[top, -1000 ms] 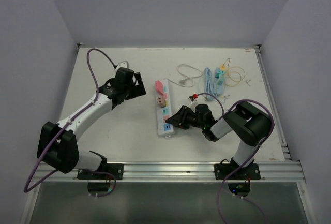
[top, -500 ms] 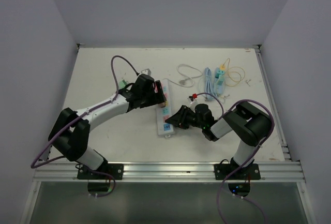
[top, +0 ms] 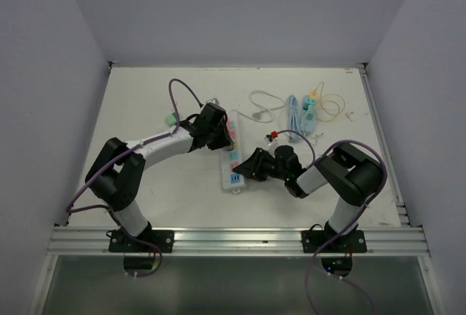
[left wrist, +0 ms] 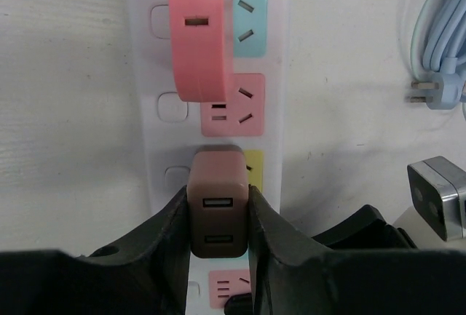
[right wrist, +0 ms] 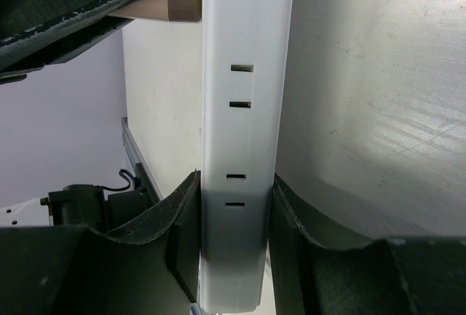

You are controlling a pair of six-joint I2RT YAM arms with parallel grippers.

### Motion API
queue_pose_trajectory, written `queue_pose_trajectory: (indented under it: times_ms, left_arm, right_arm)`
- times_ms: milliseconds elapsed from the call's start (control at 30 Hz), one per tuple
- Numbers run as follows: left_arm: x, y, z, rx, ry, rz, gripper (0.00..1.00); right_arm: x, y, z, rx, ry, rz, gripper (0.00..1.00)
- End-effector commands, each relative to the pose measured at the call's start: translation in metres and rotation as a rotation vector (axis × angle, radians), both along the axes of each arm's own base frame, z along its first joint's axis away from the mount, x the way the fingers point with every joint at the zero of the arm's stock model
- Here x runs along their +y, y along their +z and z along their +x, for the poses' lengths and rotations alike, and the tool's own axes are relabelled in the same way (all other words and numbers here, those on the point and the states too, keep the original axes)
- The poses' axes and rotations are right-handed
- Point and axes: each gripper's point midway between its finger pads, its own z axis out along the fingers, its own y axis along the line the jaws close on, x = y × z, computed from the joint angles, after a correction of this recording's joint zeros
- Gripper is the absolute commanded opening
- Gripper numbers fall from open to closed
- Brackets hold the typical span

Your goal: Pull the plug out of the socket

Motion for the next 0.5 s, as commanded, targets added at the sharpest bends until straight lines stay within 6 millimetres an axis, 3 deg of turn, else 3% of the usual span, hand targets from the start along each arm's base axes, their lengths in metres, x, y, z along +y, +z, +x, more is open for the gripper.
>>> queue_pose_trajectory:
  times_ms: [0, 33, 67, 100, 467]
  left_arm:
    - [-0.015, 0.026, 0.017, -0.068, 0.012, -0.063, 0.16]
    - [-0.015, 0.027, 0.018, -0.069, 0.013, -0.064, 0.12]
    - [-0.014, 0.031, 0.019, -0.079, 0.017, -0.066, 0.01]
    - [-0.013, 0.033, 0.019, -0.083, 0.020, -0.064, 0.00]
    - [-0.011, 0.072, 0.025, -0.162, 0.033, -0.091, 0.00]
  right_arm:
    - [-0.019, -0.036, -0.007, 0.015, 0.000, -0.155, 0.00]
    - [-0.020, -0.036, -0.006, 0.018, -0.002, -0.155, 0.00]
    - [-0.020, -0.039, -0.008, 0.029, -0.005, -0.161, 0.00]
    - [-0.021, -0.040, -0.007, 0.035, -0.013, -0.166, 0.00]
    - [-0.045, -0.076, -0.014, 0.184, -0.093, -0.313, 0.00]
